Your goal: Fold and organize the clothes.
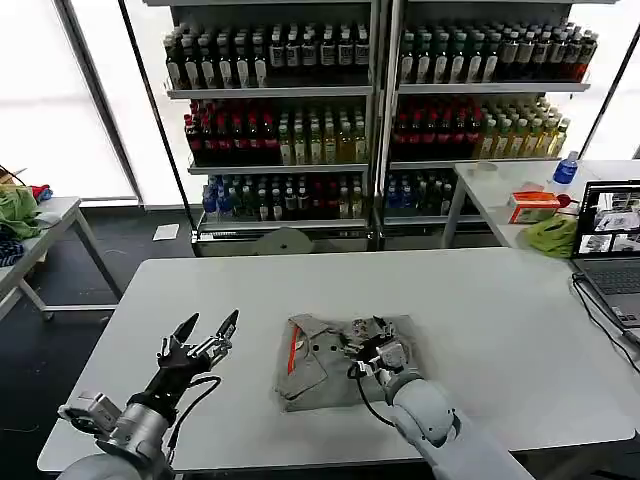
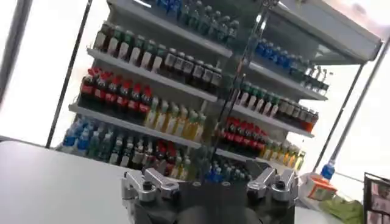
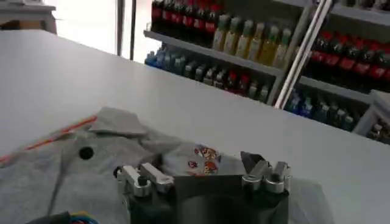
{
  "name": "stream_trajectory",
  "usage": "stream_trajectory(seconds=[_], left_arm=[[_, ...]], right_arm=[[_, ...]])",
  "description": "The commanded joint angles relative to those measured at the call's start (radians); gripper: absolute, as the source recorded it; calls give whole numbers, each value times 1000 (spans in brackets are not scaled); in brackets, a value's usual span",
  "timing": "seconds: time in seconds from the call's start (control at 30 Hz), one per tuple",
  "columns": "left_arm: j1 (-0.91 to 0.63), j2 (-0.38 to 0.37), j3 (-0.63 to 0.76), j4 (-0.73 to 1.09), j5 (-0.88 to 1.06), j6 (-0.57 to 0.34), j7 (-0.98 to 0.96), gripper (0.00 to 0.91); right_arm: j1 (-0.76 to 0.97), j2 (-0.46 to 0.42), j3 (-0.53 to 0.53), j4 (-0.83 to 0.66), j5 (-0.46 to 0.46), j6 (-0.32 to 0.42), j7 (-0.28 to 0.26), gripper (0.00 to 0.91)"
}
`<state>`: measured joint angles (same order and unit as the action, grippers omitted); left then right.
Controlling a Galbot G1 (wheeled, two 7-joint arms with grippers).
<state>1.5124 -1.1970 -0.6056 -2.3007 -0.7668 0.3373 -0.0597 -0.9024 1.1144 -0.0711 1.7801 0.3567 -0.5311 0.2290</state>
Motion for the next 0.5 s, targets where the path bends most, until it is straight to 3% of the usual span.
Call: stream_trajectory(seconds=[0.03, 0.2, 0.37, 0.5], left_arm=[[11, -17, -12, 8, 85, -30, 11, 907], [24, -52, -49, 9, 189, -93, 42, 907], [44, -136, -129, 38, 373, -171, 128, 907], [67, -187, -152, 41, 425, -217, 153, 907]], right_arm=[[-68, -49, 182, 189, 103, 222, -57, 907], [-216, -84, 344, 246, 84, 360, -109, 907], [-352, -88, 550, 210, 82, 505, -206, 907], [-461, -103, 645, 231, 160, 514, -231, 907]])
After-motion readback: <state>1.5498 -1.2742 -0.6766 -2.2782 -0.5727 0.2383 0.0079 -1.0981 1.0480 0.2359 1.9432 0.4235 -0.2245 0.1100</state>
